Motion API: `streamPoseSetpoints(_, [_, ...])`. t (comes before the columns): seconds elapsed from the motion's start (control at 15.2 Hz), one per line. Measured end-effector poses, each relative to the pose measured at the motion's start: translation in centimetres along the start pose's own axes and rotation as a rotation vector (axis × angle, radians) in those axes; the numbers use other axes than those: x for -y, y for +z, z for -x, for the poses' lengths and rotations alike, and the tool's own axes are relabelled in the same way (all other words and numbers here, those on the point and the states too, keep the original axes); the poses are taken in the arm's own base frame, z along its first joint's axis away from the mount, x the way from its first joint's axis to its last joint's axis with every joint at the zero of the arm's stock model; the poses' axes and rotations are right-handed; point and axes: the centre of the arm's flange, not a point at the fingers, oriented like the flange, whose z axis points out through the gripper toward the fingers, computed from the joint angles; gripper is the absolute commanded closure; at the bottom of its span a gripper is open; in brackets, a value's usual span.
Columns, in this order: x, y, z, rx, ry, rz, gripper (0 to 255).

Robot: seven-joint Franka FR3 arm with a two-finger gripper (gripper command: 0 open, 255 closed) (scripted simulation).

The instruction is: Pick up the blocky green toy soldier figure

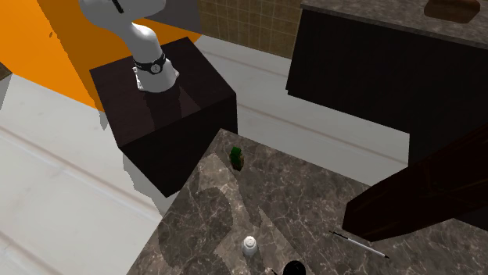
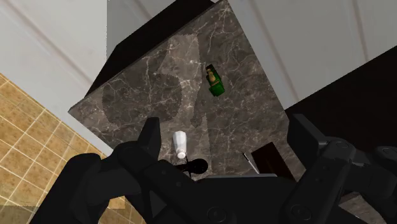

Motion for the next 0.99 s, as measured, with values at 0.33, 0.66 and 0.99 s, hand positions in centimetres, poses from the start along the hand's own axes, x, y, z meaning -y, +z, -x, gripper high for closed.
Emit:
streamPoseSetpoints(0.33, [0.3,4.0,-0.7,-0.002,-0.014,0.002,0])
streamPoseSetpoints(0.66, [0.6,9.9,-2.1,-0.007,-0.036,0.004,0])
streamPoseSetpoints(0.99, [1.0,16.6,-3.4,-0.012,-0.058,0.007,0])
